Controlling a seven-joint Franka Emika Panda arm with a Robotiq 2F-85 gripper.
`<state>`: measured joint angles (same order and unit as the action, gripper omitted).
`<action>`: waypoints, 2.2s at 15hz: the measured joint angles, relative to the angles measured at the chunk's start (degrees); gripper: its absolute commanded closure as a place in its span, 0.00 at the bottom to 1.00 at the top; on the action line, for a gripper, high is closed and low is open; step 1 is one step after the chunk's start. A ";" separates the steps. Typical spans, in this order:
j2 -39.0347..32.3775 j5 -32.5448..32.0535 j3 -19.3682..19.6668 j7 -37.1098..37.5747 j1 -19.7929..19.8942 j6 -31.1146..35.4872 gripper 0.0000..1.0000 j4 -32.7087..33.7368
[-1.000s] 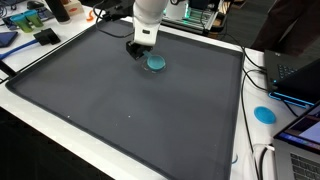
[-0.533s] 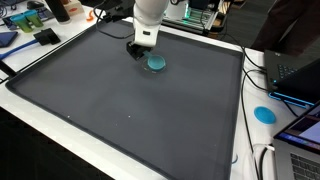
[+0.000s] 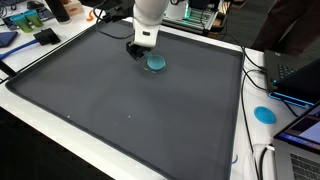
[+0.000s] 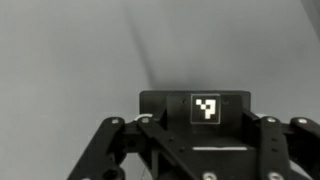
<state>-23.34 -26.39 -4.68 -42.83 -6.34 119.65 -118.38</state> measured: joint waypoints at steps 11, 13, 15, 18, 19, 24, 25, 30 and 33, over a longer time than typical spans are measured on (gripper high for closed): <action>1.36 0.28 -0.49 -0.07 0.28 0.08 0.69 -0.36; 1.88 0.59 -0.70 -0.26 0.53 0.30 0.69 -0.61; 2.71 1.48 -1.02 -1.11 1.08 1.09 0.69 -1.03; 4.48 3.83 -1.32 -3.40 2.16 3.55 0.69 -2.33; 5.05 4.66 -1.35 -4.21 2.48 4.41 0.69 -2.79; 8.29 8.34 -1.36 -7.61 3.76 9.21 0.69 -5.68; 9.03 9.18 -1.36 -8.38 3.97 10.32 0.69 -6.39; 12.54 13.48 -1.36 -10.20 4.52 13.98 0.69 -9.67; 14.73 16.15 -1.41 -10.04 4.48 14.88 0.69 -11.37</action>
<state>-8.61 -10.23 -6.09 -52.87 -1.86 134.52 -129.75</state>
